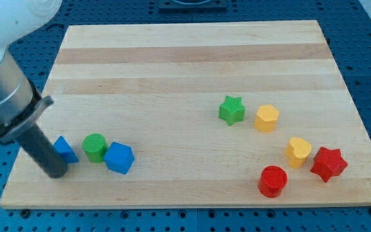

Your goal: Push green circle closer to the blue triangle

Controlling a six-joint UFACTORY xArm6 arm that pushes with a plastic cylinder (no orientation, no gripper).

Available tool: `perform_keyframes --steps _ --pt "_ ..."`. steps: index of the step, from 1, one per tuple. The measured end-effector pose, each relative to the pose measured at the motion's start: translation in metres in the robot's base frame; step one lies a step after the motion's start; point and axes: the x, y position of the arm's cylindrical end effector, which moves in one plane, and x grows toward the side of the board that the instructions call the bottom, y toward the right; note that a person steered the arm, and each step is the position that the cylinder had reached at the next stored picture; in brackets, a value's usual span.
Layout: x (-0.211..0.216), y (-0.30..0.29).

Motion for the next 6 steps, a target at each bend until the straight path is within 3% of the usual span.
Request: perform_keyframes --steps 3,4,6 --pt "-0.117 0.000" --pt "-0.136 -0.001" --pt "-0.060 0.136"
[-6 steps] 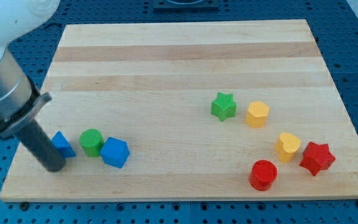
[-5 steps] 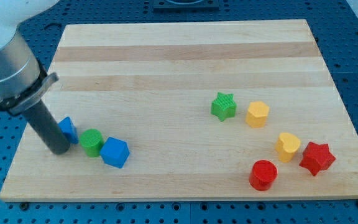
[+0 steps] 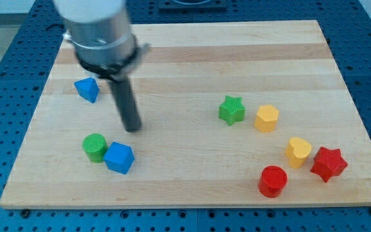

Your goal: Push green circle closer to the blue triangle

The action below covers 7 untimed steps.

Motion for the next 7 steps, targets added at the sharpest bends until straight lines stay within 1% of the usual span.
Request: perform_keyframes --steps 1,2,3,5,6,7 --pt "0.038 0.038" --pt "0.078 -0.014" --pt "0.064 -0.085" --pt "-0.013 -0.096" --pt "-0.010 -0.104" --pt "0.003 -0.120"
